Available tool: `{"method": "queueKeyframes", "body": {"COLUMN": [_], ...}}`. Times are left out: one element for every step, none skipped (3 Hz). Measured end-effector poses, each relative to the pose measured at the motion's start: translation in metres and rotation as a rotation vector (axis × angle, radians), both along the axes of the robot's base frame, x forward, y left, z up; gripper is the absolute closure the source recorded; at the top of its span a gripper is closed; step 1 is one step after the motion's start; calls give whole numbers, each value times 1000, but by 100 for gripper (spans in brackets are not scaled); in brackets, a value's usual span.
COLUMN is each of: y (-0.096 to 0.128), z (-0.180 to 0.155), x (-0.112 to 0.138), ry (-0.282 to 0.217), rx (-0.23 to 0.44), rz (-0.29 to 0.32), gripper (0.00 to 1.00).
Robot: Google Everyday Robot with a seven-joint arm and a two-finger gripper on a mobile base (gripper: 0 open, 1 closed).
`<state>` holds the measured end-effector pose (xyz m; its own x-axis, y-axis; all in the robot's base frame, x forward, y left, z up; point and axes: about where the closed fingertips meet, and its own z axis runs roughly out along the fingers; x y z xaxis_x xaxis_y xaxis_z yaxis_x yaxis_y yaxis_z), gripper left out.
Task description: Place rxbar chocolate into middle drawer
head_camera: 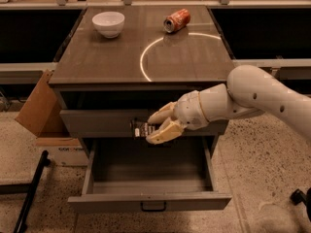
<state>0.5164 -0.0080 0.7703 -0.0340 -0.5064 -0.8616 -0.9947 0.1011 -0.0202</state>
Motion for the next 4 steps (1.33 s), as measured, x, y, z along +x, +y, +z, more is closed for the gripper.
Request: {"method": "queueKeyframes", "body": {"y": [3,7,14,14], "z": [-39,-79,-123,-123], "x": [8,13,18,18], "ry": [27,63,111,111], "rx": [-8,21,37,37], "rz": [-16,-19,-25,-25], "gripper": [100,100,100,100]}}
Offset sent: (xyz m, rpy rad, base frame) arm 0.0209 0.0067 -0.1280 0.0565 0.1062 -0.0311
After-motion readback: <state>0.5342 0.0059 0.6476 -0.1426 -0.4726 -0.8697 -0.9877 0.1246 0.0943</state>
